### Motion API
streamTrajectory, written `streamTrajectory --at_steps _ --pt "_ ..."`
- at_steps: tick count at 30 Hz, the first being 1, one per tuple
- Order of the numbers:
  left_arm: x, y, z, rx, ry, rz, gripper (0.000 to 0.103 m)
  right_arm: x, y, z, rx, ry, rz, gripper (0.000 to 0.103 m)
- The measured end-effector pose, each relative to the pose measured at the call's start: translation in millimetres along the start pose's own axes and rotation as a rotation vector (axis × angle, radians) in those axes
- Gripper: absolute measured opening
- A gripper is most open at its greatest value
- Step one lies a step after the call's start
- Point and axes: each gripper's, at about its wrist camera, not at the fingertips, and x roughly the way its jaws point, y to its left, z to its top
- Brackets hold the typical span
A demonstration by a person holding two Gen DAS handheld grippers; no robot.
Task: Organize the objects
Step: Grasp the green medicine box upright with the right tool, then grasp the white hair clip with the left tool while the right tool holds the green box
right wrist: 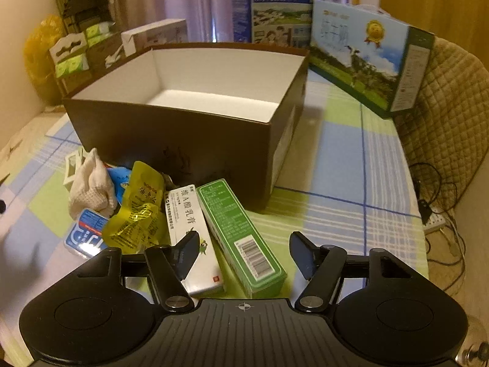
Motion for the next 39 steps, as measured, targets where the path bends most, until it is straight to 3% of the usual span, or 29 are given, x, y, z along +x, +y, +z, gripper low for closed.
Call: streamTrajectory --at_steps 4,8,15,26,29,39 --pt "5.3 1.3 5.1 0.009 -0.006 -0.001 0.095 16.0 1.0 4.0 -0.047 0.039 0.003 0.058" --pt "12.9 1.0 12.1 0.021 -0.008 -0.006 0.094 29.9 5.1 6.0 -0.101 0.088 -0.003 0.041" --pt "28.7 -4.1 21.6 0.044 0.004 -0.027 0.091 30.0 10.8 4.0 -0.111 0.123 -0.026 0.028" --pt "61.5 -26.8 42.5 0.079 0.002 -0.079 0.079 4.6 18.1 -14.5 0.004 0.175 -0.129 0.027" --pt "72.3 -31.9 50.3 0.071 0.002 -0.092 0.071 -3.4 18.2 -21.3 0.045 0.18 -0.151 0.027" --pt "93.6 -47.7 71.5 0.026 -0.014 -0.123 0.067 -18.7 16.2 -32.5 0.123 0.186 -0.234 0.027"
